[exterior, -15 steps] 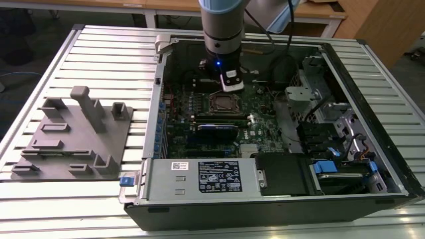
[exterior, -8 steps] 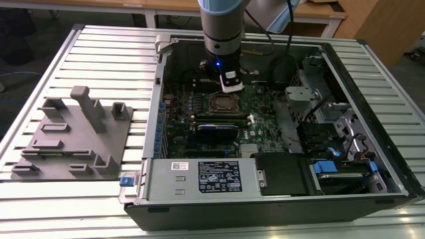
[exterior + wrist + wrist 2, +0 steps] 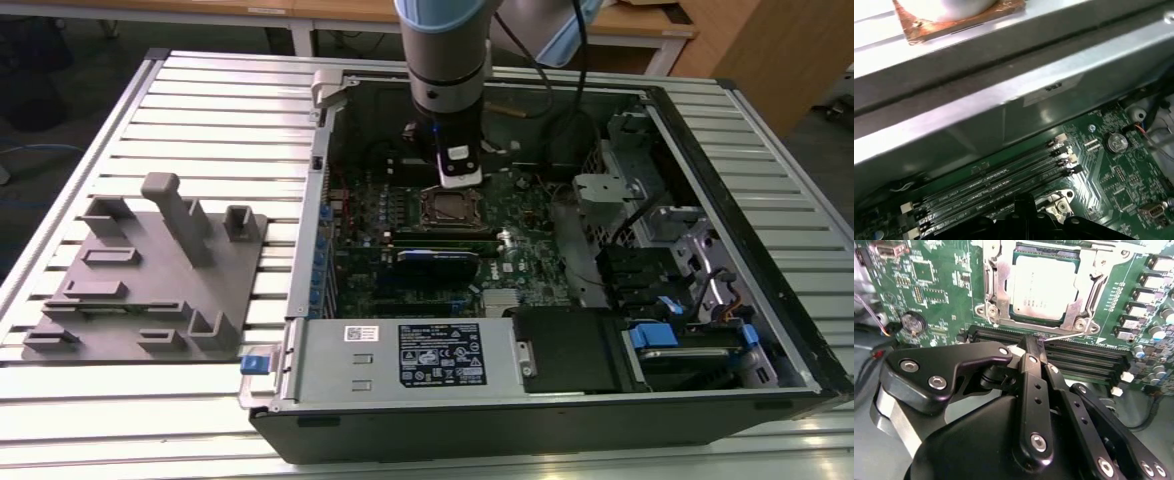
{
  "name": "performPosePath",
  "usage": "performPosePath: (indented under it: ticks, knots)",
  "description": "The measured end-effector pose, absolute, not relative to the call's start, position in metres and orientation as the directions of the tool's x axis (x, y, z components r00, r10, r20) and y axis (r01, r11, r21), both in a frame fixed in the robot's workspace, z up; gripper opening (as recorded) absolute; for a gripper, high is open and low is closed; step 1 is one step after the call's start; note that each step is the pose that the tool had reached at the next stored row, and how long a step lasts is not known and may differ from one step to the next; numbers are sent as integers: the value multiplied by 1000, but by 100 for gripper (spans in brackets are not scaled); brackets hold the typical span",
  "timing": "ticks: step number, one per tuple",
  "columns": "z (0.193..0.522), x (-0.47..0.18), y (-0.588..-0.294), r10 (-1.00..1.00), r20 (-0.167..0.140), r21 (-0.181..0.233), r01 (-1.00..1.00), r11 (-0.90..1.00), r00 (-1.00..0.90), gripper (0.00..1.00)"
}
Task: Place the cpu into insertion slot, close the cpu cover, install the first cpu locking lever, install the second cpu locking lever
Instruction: 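Install the first cpu locking lever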
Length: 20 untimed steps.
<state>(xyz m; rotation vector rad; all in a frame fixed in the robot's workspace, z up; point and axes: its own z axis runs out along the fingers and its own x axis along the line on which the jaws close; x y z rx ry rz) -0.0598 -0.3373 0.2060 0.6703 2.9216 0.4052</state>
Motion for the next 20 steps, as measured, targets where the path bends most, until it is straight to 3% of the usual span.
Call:
performPosePath:
  ticks: [20]
  knots:
    - [200, -61, -330, 522, -54, 282, 488, 826, -851, 10]
